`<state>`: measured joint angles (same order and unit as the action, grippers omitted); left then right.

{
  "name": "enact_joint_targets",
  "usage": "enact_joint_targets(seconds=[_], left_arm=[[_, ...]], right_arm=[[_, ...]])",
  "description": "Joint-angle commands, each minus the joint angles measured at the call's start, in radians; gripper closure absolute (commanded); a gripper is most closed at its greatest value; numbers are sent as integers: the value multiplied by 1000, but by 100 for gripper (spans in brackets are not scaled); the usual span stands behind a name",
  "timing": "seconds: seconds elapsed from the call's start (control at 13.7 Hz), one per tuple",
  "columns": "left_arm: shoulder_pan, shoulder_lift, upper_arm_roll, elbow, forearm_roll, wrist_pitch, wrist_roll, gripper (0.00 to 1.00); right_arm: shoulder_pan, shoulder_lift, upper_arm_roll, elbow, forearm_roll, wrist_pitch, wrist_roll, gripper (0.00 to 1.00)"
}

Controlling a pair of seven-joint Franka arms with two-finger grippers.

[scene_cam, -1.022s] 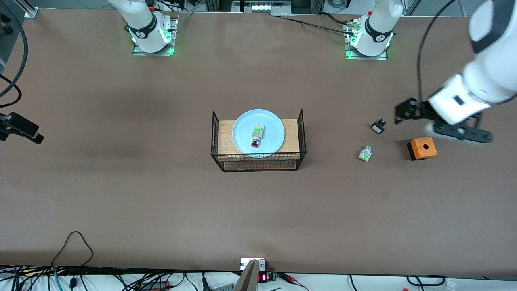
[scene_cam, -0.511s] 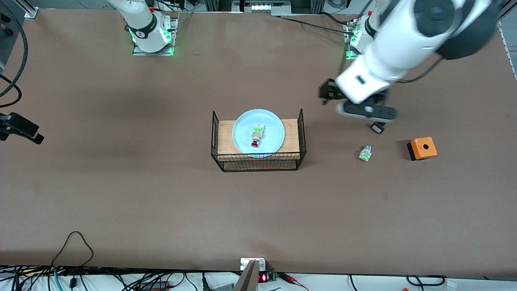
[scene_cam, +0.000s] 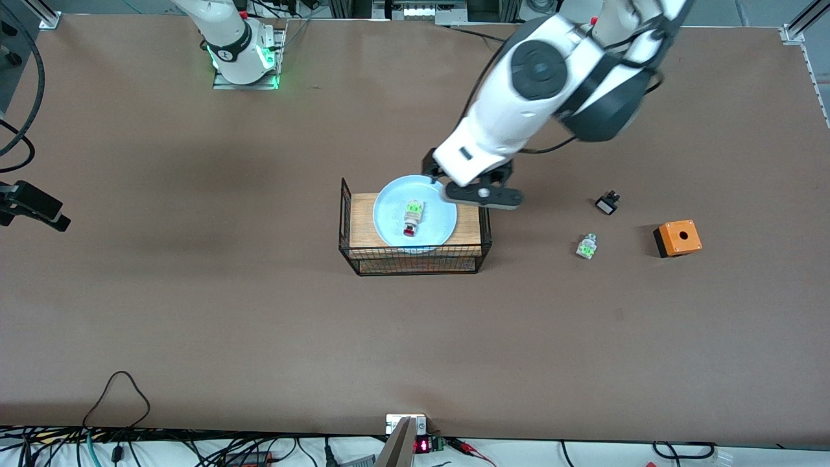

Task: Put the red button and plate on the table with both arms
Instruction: 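Lower the left gripper and grasp the red button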

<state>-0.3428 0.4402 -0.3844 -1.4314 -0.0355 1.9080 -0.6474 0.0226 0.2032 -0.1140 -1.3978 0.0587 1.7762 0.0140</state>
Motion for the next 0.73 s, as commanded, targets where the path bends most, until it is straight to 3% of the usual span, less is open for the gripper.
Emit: enact_joint_targets(seconds=[0.0,0.66], left_arm=[[-59,83,13,51,45,89,-24,0],[-151,201,19,52,307,236,-182,0]], right_arm=[[-7,-2,5,-3,-7,8,-16,0],[-6,-4,7,-3,-7,8,-16,0]])
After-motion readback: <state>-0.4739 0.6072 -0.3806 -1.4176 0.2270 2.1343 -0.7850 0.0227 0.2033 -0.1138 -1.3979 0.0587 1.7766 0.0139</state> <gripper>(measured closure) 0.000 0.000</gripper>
